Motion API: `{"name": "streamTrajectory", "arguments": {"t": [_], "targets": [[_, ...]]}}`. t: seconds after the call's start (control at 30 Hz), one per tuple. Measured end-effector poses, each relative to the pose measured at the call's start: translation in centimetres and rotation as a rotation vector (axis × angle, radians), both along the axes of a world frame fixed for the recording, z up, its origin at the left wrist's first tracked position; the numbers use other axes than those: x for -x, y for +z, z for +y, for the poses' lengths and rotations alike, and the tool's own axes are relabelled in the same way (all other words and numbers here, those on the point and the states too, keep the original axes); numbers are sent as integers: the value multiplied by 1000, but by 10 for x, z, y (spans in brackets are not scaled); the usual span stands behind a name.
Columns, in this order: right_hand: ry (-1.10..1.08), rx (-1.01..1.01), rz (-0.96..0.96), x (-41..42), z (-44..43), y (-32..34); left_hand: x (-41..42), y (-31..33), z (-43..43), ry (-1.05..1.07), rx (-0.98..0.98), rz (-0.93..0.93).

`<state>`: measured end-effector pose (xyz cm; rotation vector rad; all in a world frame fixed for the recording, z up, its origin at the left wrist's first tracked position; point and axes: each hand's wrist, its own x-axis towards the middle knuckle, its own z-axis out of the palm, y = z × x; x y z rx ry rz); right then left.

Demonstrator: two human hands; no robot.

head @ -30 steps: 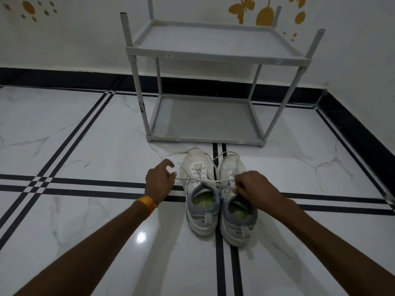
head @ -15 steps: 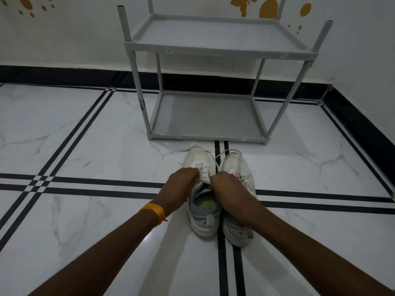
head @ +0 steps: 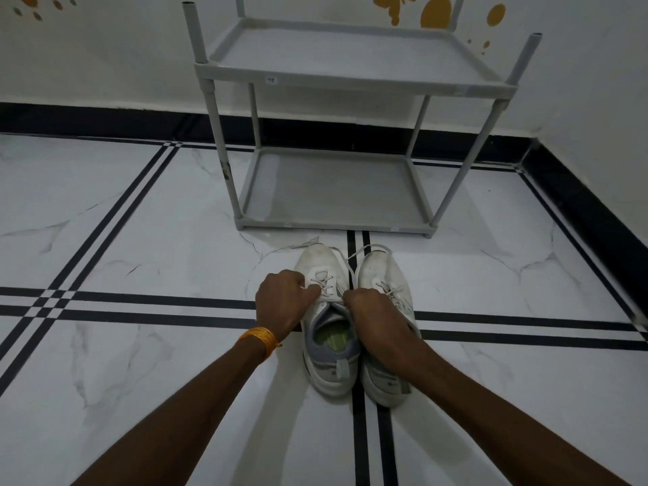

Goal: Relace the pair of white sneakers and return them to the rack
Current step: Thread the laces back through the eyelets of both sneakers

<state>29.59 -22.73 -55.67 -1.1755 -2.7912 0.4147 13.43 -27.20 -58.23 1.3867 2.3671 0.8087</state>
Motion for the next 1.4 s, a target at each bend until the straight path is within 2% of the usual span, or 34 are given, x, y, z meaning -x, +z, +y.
{"name": "streamTrajectory", "arguments": {"t": [0.1,0.23,0.47,0.6,0.73,0.8,0.9,1.0,1.07,1.17,1.3,1.4], "targets": [[38,-53,-67,-3,-2,2,-3,3,0,-43,39,140],[41,-51,-109,0,0,3,-5,3,4,-41,56,174],[6,56,-10,4,-1,3,6,5,-3,-72,22,231],[1,190,66,21,-6,5,21,8,-9,-35,-24,237],[22,422,250,20,-10,9,35,4,-17,58,-25,215],[-58,515,315,3,-8,15,38,5,-19,95,1,277],[-300,334,293,-38,9,22,25,15,-18,78,-47,456],[-445,267,102,-75,27,20,-19,33,-9,-206,-228,313],[-483,345,76,-83,30,10,-55,35,1,-346,-100,120],[-541,376,201,-82,26,0,-86,19,13,-252,155,-90],[-627,462,440,-81,23,-2,-97,10,19,-111,52,-210],[-662,495,571,-78,21,-5,-107,10,22,-30,0,-367]]}}
